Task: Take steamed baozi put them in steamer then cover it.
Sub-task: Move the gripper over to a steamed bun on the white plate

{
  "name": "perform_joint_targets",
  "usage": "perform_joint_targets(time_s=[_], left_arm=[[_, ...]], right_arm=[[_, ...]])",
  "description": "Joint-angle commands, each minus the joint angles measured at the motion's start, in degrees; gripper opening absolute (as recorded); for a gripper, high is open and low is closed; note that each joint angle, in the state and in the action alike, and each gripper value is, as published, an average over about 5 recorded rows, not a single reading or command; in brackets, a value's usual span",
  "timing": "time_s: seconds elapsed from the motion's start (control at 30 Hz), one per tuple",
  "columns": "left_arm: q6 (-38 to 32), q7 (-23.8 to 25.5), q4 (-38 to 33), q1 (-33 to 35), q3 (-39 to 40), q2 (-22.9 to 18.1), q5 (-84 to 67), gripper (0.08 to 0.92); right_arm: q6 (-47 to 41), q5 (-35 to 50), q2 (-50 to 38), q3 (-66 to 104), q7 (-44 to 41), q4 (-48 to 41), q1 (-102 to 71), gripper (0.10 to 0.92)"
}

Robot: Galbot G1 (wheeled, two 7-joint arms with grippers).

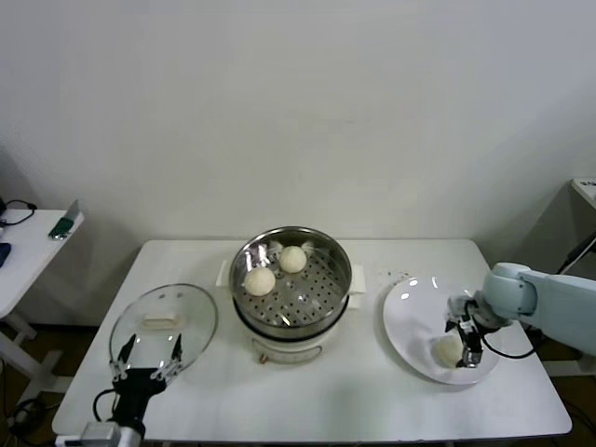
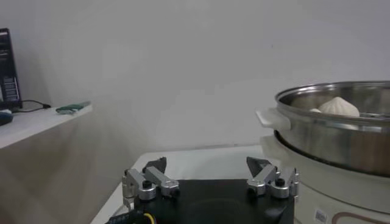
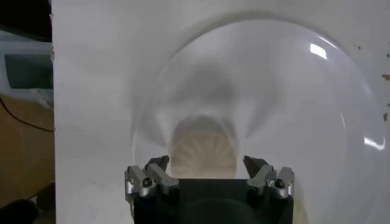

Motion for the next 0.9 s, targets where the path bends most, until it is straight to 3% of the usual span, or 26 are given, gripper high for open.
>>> perform_joint_targets(time_s=[0.03, 0.33, 0.57, 0.9], left_arm=[[0.05, 0.02, -0.01, 0.05, 0.01, 0.01, -0.01, 0.823], [0.07, 0.00, 0.11, -0.03, -0.07, -0.07, 0.05, 0.823], [0.13, -0.05, 0.29, -0.30, -0.20, -0.10, -0.03, 0.823], [0.10, -0.06, 0.34, -0.34, -0.45, -0.01, -0.18, 0.823]], right_arm=[[-0.13, -0.10, -0.22, 0.83, -0.01, 0.04, -1.14, 0.799], [0.02, -0.43, 0.63, 1.89, -0.16, -1.77, -2.23, 0.765], [0.08, -0.52, 1.39, 1.82, -0.60, -2.42, -2.22, 0.655], [2.94, -1.03, 2.01, -1.58, -4.12, -1.89, 4.33, 0.645]])
